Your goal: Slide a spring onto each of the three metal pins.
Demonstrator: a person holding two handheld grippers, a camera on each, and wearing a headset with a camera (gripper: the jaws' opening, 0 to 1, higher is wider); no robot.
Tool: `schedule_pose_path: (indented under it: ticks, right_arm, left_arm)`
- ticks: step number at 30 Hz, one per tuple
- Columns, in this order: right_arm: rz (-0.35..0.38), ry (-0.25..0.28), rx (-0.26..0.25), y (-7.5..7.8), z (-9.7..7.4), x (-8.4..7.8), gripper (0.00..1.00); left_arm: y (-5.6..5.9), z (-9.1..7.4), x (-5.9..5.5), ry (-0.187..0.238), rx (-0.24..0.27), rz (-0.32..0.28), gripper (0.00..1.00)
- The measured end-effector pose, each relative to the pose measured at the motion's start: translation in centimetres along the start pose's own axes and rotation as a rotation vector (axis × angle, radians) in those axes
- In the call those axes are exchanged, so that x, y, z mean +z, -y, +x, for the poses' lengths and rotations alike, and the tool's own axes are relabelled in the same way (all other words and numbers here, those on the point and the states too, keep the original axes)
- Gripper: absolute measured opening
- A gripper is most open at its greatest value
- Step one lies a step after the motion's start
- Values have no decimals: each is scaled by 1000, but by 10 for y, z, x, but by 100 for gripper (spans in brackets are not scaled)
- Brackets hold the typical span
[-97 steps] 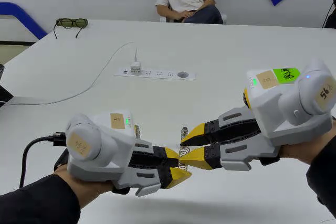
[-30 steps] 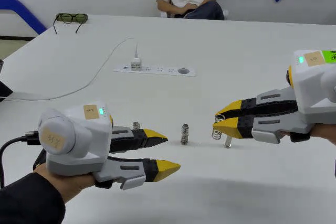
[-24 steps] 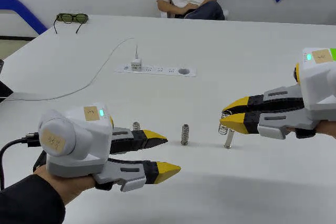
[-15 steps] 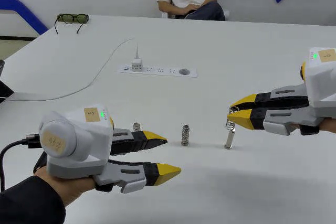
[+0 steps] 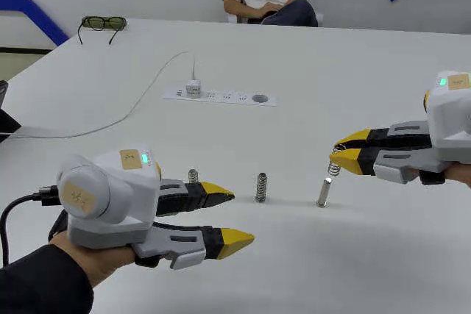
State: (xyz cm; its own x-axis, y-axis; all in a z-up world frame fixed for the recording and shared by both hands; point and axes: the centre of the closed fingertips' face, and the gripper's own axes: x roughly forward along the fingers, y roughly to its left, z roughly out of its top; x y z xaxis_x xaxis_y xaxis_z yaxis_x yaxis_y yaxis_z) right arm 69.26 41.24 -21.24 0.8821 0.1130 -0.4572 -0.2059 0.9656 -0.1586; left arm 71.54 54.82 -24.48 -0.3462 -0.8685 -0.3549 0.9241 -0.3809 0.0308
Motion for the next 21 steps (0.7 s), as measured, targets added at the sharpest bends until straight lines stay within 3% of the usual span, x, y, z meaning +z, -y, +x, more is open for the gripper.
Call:
schedule_pose_path:
  ticks: [21]
  right_arm:
    - [79, -17, -26, 17, 19, -28, 12]
  left_arm:
    - [-1, 0, -3, -9, 9, -9, 38]
